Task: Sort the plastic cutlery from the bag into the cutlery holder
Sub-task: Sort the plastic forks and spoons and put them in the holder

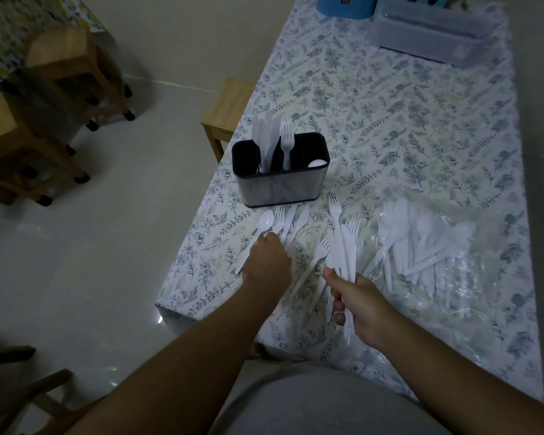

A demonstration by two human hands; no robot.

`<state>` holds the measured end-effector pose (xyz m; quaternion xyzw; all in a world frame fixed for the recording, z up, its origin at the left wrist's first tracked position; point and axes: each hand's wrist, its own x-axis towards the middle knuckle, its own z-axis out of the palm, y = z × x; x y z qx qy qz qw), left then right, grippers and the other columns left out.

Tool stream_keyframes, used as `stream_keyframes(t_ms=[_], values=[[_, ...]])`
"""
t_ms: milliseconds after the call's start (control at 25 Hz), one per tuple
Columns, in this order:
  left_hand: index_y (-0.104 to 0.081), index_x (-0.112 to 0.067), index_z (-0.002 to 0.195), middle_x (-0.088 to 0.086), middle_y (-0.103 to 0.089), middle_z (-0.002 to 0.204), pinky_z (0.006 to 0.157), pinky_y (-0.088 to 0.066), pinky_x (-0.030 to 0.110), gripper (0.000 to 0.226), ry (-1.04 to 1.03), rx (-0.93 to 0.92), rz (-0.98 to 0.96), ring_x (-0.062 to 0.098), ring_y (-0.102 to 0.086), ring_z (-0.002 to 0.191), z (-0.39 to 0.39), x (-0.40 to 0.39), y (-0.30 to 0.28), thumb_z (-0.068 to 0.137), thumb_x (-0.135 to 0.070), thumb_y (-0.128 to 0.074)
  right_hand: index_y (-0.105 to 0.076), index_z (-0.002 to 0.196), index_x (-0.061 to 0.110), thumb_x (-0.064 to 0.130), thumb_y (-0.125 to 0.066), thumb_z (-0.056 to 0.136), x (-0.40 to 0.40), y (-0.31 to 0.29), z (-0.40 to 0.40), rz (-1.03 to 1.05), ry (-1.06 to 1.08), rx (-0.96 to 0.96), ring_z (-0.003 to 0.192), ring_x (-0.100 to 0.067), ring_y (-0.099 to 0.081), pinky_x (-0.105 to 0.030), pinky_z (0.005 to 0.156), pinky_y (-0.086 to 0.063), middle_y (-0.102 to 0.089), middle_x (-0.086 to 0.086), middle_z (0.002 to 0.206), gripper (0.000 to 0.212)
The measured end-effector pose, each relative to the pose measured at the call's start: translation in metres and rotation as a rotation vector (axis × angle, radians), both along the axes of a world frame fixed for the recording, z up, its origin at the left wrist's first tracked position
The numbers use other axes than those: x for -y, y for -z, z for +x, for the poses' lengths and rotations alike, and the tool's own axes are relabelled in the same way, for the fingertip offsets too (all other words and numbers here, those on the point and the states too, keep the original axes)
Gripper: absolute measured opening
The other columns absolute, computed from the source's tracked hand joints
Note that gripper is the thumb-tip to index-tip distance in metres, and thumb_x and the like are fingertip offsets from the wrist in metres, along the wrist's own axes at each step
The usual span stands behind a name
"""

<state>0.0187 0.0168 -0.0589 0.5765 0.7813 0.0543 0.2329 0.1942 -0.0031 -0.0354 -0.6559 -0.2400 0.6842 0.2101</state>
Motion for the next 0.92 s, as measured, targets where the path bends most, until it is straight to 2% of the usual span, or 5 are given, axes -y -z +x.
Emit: stream_keyframes(t_ms=[120, 360, 560, 760, 920], values=[[-0.048, -0.006, 0.12, 0.011, -0.06, 0.111, 0.081, -0.056, 0.032, 0.033, 0.114, -0.117, -0.017, 0.022, -0.063, 0.098, 0.0, -0.007, -0.002, 0.095, -0.024, -0.059, -0.062, 0.083, 0.012, 0.049, -0.074, 0.086, -0.004, -0.004, 0.001, -0.074, 0.019, -0.015, 0.048, -0.016, -0.043, -0.029, 0.048, -0.04, -0.046, 0.0, 0.06, 0.04], [-0.04, -0.018, 0.127, 0.01, -0.062, 0.108, 0.072, -0.059, 0.04, 0.037, 0.214, -0.052, 0.014, 0.024, -0.065, 0.09, -0.012, -0.014, -0.003, 0.094, -0.019, -0.056, -0.059, 0.076, 0.013, 0.045, -0.068, 0.094, -0.003, -0.003, 0.002, -0.094, 0.039, -0.015, 0.044, -0.014, -0.046, -0.028, 0.048, -0.043, -0.05, 0.001, 0.056, 0.037], [-0.047, -0.008, 0.125, 0.011, -0.06, 0.113, 0.082, -0.056, 0.039, 0.04, 0.149, -0.112, -0.042, 0.027, -0.063, 0.103, -0.003, -0.013, -0.004, 0.097, -0.034, -0.056, -0.064, 0.085, 0.012, 0.045, -0.068, 0.093, -0.003, -0.003, 0.001, -0.076, 0.032, -0.015, 0.045, -0.014, -0.042, -0.027, 0.047, -0.039, -0.046, 0.001, 0.058, 0.035], [-0.058, -0.007, 0.109, 0.006, -0.07, 0.102, 0.107, -0.038, 0.04, 0.02, 0.289, -0.211, -0.136, 0.021, -0.068, 0.097, 0.011, -0.008, -0.009, 0.098, -0.01, -0.041, -0.069, 0.1, 0.009, 0.038, -0.073, 0.091, 0.001, -0.002, 0.001, -0.028, 0.058, -0.004, 0.049, -0.015, -0.04, -0.027, 0.046, -0.039, -0.04, 0.001, 0.057, 0.031], [-0.059, -0.004, 0.099, 0.009, -0.065, 0.093, 0.075, -0.051, 0.036, 0.019, 0.14, 0.038, -0.19, 0.027, -0.067, 0.09, 0.006, 0.006, -0.017, 0.097, -0.019, -0.047, -0.063, 0.087, 0.012, 0.028, -0.072, 0.093, 0.004, 0.002, 0.003, -0.001, 0.106, -0.02, 0.046, -0.017, -0.04, -0.03, 0.047, -0.04, -0.04, -0.001, 0.054, 0.019]])
